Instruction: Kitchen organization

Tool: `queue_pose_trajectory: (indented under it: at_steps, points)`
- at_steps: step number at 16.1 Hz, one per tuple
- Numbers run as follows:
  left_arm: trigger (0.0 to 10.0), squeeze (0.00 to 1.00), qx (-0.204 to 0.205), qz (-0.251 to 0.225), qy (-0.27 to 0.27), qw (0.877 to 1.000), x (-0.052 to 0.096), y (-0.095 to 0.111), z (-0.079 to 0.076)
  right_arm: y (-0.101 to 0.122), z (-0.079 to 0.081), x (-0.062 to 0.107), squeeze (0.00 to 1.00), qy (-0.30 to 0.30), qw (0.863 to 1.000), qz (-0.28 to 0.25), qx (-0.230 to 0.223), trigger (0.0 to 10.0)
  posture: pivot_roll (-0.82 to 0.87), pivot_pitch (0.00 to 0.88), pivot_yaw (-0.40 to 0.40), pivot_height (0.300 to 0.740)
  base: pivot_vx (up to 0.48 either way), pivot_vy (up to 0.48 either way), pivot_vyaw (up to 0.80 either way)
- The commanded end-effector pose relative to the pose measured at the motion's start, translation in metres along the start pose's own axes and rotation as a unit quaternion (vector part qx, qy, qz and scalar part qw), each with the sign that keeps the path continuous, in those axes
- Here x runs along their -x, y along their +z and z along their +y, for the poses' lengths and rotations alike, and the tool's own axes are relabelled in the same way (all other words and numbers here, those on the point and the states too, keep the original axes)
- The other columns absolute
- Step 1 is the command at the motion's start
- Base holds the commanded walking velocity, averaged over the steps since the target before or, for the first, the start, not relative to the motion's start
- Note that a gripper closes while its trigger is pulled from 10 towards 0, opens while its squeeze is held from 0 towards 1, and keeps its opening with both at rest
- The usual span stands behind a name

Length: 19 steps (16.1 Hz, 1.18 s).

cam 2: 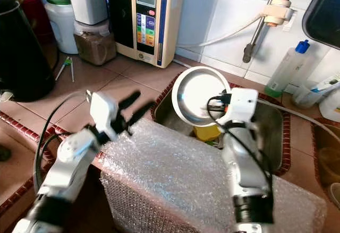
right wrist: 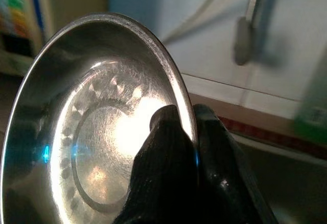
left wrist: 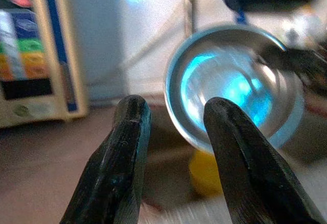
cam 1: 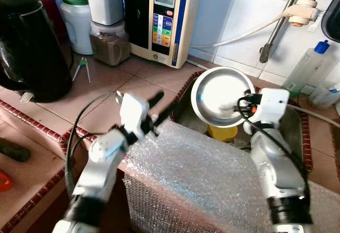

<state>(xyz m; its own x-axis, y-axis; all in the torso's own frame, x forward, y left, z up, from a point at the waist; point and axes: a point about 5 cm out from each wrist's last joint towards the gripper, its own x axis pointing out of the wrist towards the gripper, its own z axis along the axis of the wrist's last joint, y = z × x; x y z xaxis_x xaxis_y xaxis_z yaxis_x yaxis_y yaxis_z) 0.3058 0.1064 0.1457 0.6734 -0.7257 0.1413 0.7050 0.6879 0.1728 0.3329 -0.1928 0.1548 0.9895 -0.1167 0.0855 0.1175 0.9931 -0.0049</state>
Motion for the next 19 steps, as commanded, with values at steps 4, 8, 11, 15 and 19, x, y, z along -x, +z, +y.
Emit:
queue_pose_trajectory:
  at_steps: [4, 8, 11, 15, 19]
  points:
    - [10.0, 1.0, -0.017, 0.024, -0.064, 0.998, 0.003, -0.001, -0.011, 0.0, -0.047, -0.012, 0.0, -0.077, 0.996, 0.0, 0.048, 0.0, 0.14, 0.0, -0.069, 0.74, 0.0, 0.0, 0.0]
    - [10.0, 1.0, -0.031, 0.035, -0.096, 0.994, 0.002, 0.002, -0.013, -0.022, -0.078, -0.009, 0.0, -0.139, 0.987, 0.046, 0.065, 0.0, 0.15, 0.0, -0.061, 0.74, 0.0, 0.0, 0.0]
    - [10.0, 1.0, -0.045, 0.051, -0.107, 0.992, 0.001, 0.006, -0.01, -0.042, -0.09, -0.001, 0.0, -0.169, 0.98, 0.082, 0.062, 0.0, 0.16, 0.0, -0.056, 0.74, 0.0, 0.0, 0.0]
    - [10.0, 1.0, -0.06, 0.078, -0.136, 0.986, -0.001, 0.003, -0.014, -0.05, -0.094, 0.002, 0.13, -0.185, 0.976, 0.093, 0.075, 4.9, 0.16, 0.0, -0.043, 0.74, 0.0, 0.0, 0.0]
    - [10.0, 1.0, -0.068, 0.092, -0.15, 0.982, -0.004, 0.004, -0.013, -0.06, -0.098, 0.006, 1.0, -0.209, 0.969, 0.11, 0.075, 10.0, 0.16, 0.0, -0.033, 0.74, 0.0, 0.0, 0.0]
